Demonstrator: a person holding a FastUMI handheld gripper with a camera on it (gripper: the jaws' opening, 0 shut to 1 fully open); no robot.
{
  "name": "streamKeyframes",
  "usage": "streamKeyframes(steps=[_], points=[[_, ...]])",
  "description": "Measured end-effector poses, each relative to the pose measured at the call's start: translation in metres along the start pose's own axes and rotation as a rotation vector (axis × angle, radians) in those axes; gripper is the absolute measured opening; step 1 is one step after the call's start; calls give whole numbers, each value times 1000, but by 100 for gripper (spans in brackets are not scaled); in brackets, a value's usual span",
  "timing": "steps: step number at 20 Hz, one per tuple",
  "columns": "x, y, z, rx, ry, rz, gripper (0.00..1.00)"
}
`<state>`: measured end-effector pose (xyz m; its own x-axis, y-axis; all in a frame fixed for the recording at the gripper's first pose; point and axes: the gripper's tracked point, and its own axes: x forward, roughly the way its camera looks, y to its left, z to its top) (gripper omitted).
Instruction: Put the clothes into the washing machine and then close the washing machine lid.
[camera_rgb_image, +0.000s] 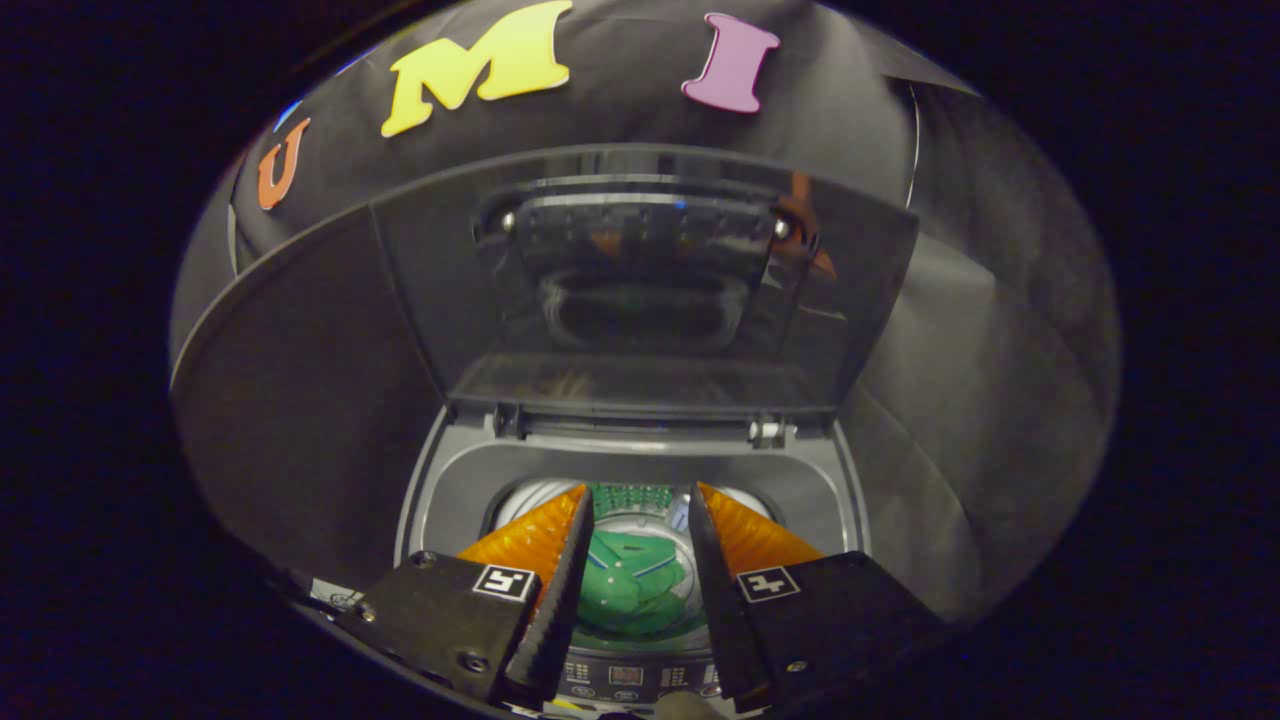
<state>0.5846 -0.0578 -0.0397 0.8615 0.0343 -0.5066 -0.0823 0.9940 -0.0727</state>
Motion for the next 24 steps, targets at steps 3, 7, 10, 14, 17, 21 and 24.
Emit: streamKeyframes(steps=[3, 7, 10, 14, 17, 21, 24], points=[[-14, -3, 34, -1, -64, -1, 60], [-30, -4, 78, 13, -140, 2, 60], [-38, -3, 111, 17, -187, 4, 60], [-35, 1, 153, 29, -242, 11, 74], [-32, -1, 188, 36, -287, 18, 74], [-13, 2, 219, 39, -302, 6, 74], [9, 3, 222, 50, -278, 10, 74]])
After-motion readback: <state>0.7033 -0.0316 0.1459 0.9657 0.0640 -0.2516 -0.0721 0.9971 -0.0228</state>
